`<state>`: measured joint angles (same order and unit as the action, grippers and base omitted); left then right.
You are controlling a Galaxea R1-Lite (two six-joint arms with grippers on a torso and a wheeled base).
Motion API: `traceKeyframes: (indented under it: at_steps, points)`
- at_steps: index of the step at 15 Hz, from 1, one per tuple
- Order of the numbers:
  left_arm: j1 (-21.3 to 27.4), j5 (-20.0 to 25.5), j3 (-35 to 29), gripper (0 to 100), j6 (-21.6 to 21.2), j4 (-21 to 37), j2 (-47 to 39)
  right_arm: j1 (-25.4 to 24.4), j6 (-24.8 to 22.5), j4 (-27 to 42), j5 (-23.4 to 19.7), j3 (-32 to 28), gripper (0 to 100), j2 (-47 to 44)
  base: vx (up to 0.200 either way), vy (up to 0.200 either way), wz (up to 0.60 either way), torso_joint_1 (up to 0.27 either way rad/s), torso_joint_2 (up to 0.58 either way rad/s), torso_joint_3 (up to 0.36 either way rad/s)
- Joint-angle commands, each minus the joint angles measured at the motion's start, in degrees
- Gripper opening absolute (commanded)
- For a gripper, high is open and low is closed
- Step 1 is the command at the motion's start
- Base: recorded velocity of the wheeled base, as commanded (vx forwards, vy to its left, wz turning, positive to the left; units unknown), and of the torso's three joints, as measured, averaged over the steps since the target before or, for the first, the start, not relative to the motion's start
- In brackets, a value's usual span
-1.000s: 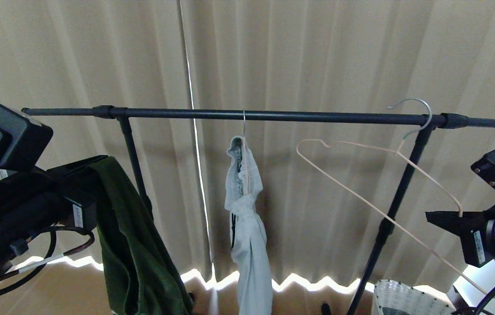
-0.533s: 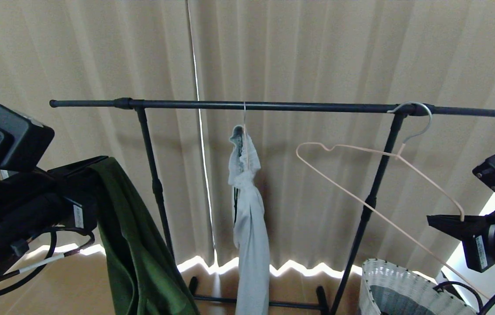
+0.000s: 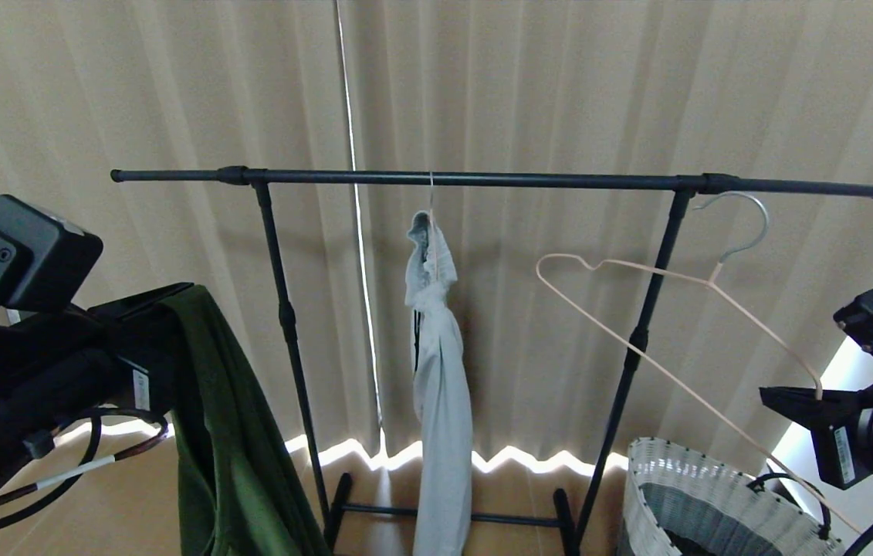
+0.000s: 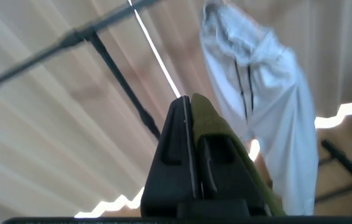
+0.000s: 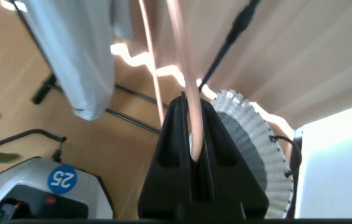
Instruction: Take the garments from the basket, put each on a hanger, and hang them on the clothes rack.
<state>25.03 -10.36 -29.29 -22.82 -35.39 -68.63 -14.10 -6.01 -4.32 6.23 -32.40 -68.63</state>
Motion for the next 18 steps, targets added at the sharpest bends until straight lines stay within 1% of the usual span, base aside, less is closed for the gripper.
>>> traceKeyframes:
  at_steps: [1, 3, 6, 7, 9, 11, 12, 13, 14, 15, 16, 17, 18]
  points:
    - [0.0, -0.1, 0.2, 0, 0.1, 0.0, -0.4, -0.1, 0.0, -0.3, 1.5, 1.7, 0, 0.2, 0.000, 0.000, 0.00, 0.000, 0.00, 0.000]
    - [0.1, -0.5, -0.7, 0, 0.2, 0.3, -1.8, -0.3, 0.3, -0.5, 1.8, 1.8, 0, 0.1, 0.000, 0.000, 0.00, 0.000, 0.00, 0.000]
    - [0.2, -1.8, -1.4, 0, 0.4, 0.5, -4.6, -2.8, 3.7, -0.5, 1.9, 1.6, 0, 0.2, 0.000, 0.000, 0.00, 0.000, 0.00, 0.000]
    - [0.2, -1.7, -1.4, 0, 0.4, 0.5, -4.7, -2.9, 3.9, -0.5, 1.9, 1.5, 0, 0.2, 0.000, 0.000, 0.00, 0.000, 0.00, 0.000]
    - [0.2, -1.8, -3.1, 0, 1.7, 2.6, -7.6, -7.4, 10.0, -0.4, 1.9, 1.3, 0, -0.3, 0.000, 0.000, 0.00, 0.000, 0.00, 0.000]
    - [1.3, -1.8, -7.6, 0, 6.3, 7.8, -9.3, -13.3, 16.5, -0.4, 1.9, 0.1, 0, -0.7, 0.000, 0.000, 0.00, 0.000, 0.00, 0.000]
    - [2.1, -1.9, -10.3, 0, 9.5, 11.7, -9.9, -15.7, 18.5, -0.4, 1.9, -0.4, 0, -0.7, 0.000, 0.000, 0.00, 0.000, 0.00, 0.000]
    - [3.7, -2.6, -13.8, 0, 13.3, 15.9, -10.9, -17.5, 19.6, -0.4, 1.9, -0.9, 0, -0.6, 0.000, 0.000, 0.00, 0.000, 0.00, 0.000]
    - [5.3, -4.1, -17.0, 0, 17.4, 19.0, -12.3, -19.0, 19.7, -0.5, 1.9, -1.0, 0, -0.5, 0.000, 0.000, 0.00, 0.000, 0.00, 0.000]
    - [6.1, -5.6, -19.1, 0, 19.7, 20.4, -13.5, -19.9, 19.8, -0.5, 1.9, -1.0, 0, -0.4, 0.000, 0.000, 0.00, 0.000, 0.00, 0.000]
    - [7.3, -10.7, -23.2, 0, 23.6, 21.3, -17.1, -23.6, 20.5, -0.6, 1.6, -0.7, 0, -0.4, 0.000, 0.000, 0.00, 0.000, 0.00, 0.000]
    - [7.7, -14.8, -25.4, 0, 25.1, 21.1, -19.8, -27.1, 22.7, -1.0, 1.5, -0.5, 0, -0.3, 0.000, 0.000, 0.00, 0.000, 0.00, 0.000]
    - [7.8, -17.3, -26.9, 0, 26.2, 21.1, -21.5, -30.0, 24.8, -1.4, 1.5, -0.4, 0, -0.3, 0.000, 0.000, 0.00, 0.000, 0.00, 0.000]
